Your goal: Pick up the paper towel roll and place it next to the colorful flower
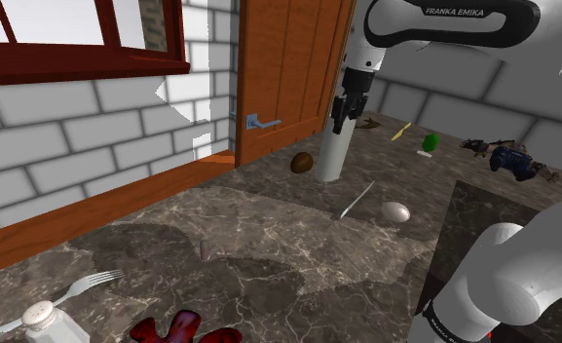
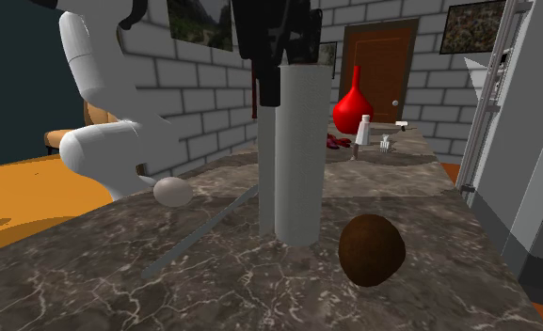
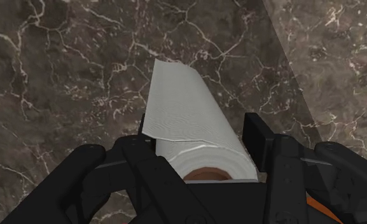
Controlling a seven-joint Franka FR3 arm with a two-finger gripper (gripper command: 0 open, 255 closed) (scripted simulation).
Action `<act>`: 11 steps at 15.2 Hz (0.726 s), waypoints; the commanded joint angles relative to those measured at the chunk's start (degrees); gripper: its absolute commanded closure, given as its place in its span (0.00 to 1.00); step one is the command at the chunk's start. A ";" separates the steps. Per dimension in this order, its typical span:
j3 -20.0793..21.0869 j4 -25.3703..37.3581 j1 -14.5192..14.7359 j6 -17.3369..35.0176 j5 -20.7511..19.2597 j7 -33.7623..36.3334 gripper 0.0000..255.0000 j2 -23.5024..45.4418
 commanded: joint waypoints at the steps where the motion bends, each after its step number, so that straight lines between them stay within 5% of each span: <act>1: 0.01 1.86 0.02 -1.55 0.04 0.04 1.00 0.32; 11: -0.06 12.22 0.11 -9.47 0.25 0.15 1.00 2.77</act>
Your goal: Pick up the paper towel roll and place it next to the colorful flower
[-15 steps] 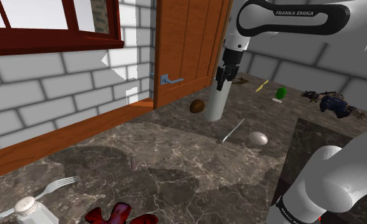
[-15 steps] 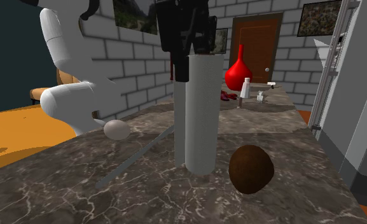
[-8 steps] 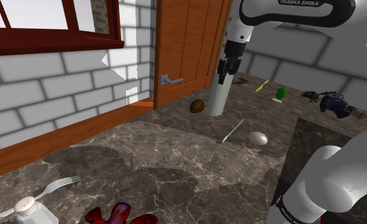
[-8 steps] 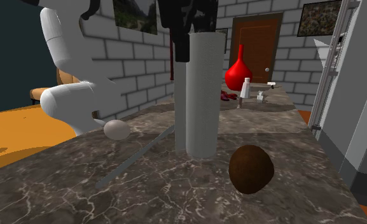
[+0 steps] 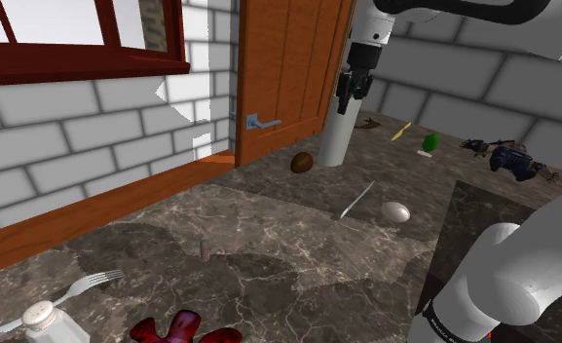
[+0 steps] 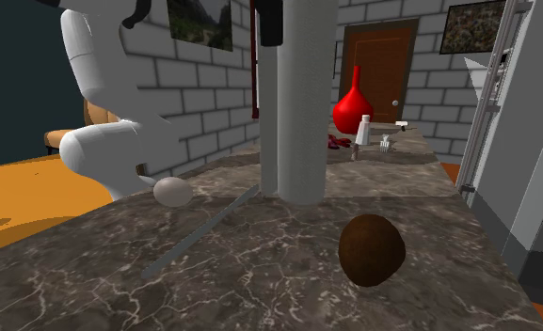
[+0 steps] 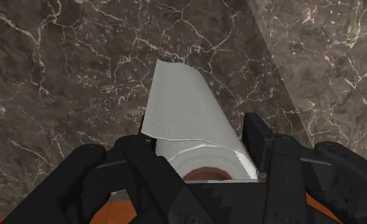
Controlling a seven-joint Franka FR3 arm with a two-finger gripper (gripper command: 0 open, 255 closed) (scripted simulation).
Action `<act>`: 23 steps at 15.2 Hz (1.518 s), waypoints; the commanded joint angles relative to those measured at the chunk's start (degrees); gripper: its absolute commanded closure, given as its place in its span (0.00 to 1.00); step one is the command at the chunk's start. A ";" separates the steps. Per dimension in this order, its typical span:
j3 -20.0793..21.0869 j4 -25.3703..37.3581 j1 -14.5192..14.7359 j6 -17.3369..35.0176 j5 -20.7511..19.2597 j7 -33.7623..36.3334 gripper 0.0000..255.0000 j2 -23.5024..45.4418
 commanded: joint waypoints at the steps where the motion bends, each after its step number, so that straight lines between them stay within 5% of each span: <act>1: -0.07 2.19 -0.02 -1.74 0.03 -0.06 1.00 0.47; 8: -0.20 10.37 0.01 -7.35 0.27 -0.04 1.00 3.05; 23: 13.67 -1.32 6.48 -6.98 5.00 20.55 1.00 -9.40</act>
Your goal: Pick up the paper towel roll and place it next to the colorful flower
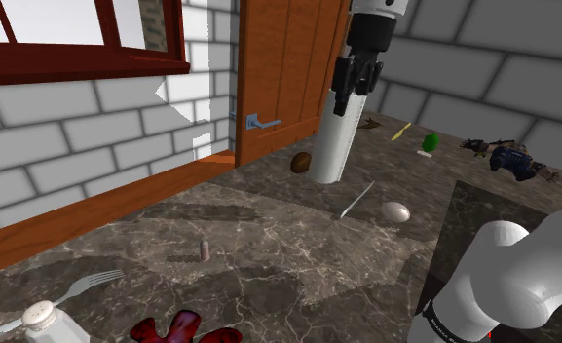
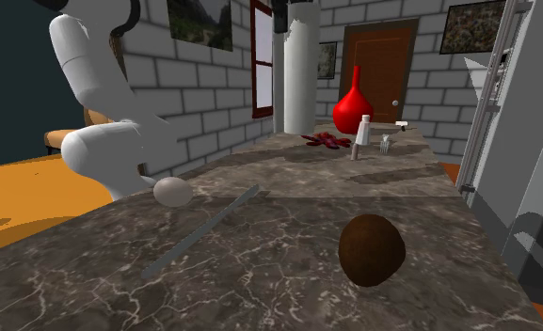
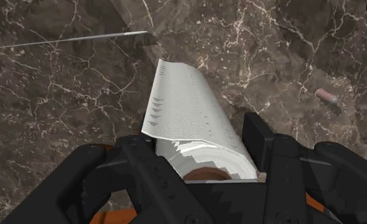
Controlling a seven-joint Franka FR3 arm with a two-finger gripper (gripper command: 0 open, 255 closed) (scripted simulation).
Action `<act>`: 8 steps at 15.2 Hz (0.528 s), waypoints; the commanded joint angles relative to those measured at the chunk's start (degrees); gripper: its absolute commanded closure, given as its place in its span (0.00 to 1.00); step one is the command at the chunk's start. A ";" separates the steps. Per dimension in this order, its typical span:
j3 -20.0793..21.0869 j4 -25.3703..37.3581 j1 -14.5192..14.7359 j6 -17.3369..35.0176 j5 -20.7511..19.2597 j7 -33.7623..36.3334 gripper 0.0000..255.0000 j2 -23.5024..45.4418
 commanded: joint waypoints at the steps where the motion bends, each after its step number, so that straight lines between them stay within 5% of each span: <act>1: 2.26 -0.98 0.93 0.16 1.06 3.26 1.00 -1.10; 8: 9.65 -0.77 3.60 0.33 4.28 13.42 1.00 -1.91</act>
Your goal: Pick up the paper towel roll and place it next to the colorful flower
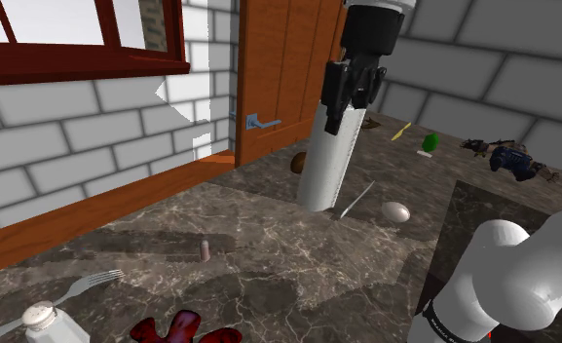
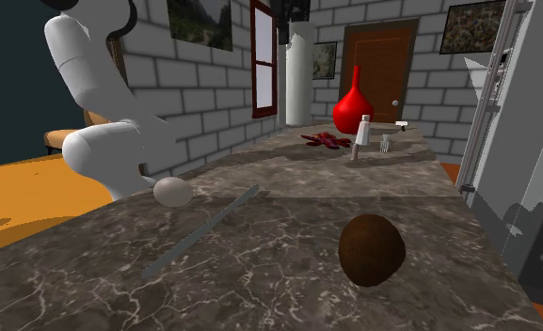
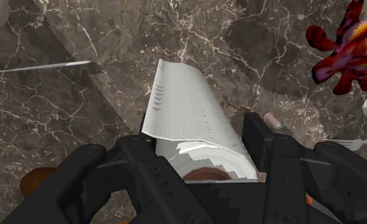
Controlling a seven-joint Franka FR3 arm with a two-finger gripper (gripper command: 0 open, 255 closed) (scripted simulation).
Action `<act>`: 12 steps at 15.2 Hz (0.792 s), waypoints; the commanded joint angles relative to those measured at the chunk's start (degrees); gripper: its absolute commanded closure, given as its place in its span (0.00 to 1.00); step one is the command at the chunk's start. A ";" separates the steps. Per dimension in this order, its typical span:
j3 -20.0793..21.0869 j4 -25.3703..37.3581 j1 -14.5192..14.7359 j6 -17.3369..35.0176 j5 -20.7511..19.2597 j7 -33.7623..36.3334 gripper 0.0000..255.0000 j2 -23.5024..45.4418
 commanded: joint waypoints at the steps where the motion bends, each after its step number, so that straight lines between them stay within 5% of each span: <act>1: 2.01 -0.13 0.67 0.38 0.82 2.76 1.00 -0.12; 12: 15.97 7.37 3.76 1.53 2.88 20.40 1.00 6.10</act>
